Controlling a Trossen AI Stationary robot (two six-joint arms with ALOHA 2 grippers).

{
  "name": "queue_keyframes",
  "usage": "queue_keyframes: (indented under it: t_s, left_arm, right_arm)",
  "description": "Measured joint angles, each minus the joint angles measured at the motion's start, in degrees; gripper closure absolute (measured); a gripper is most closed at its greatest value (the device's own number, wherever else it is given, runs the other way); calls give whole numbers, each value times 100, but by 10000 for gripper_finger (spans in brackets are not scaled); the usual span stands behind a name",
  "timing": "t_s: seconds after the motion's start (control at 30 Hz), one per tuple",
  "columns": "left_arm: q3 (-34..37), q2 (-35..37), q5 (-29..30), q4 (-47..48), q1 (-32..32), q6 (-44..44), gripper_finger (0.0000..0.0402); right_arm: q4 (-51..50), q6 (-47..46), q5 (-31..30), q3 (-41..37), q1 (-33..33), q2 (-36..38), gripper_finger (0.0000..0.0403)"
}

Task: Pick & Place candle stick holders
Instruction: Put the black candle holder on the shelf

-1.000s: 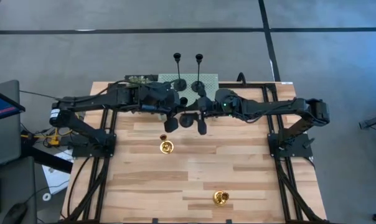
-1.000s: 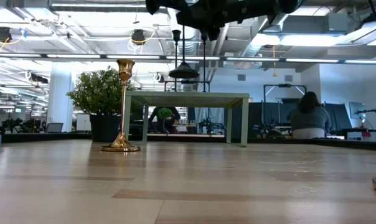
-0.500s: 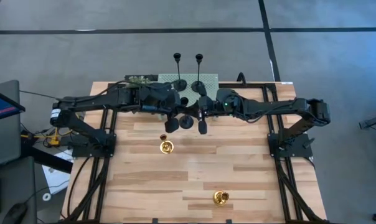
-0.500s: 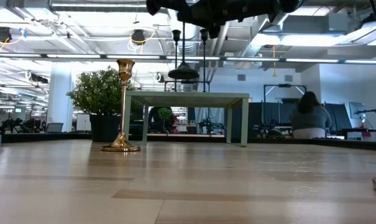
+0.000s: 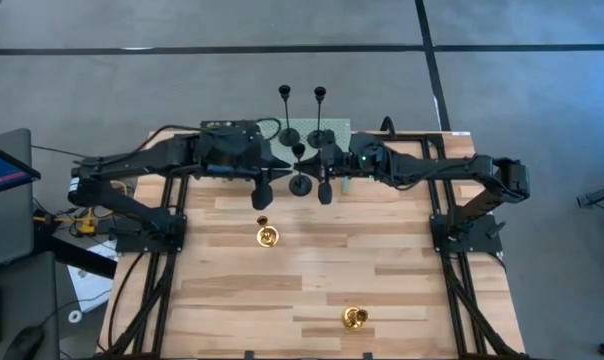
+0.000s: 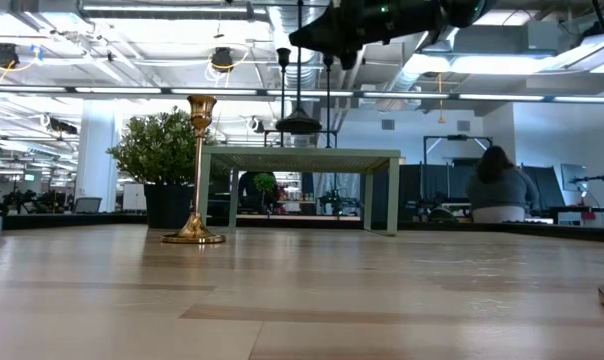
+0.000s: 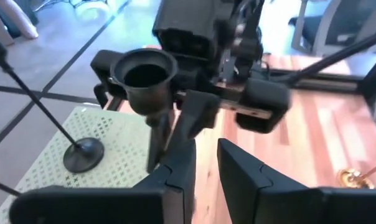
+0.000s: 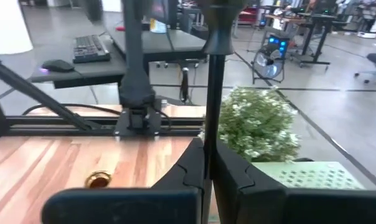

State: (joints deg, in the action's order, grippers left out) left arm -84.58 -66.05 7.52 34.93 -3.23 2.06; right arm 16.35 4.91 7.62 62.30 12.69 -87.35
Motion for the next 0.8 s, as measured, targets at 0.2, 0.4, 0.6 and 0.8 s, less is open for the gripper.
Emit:
queue_keyframes:
  t_s: [0.2, 0.4, 0.6, 0.8]
  left_arm:
    - [0, 345, -2, 25, 185, -85, 342]
    - [0, 399, 2, 15, 276, -85, 346]
    - [0, 300, 7, 36, 276, -85, 348]
    - [2, 246, 11, 24, 276, -85, 348]
  right_arm:
    - [266, -197, -8, 0, 407, -2, 402]
    - [303, -414, -17, 0, 736, -2, 402]
    - [403, -504, -13, 2, 850, -214, 403]
    - [368, -513, 19, 397, 945, -777, 403]
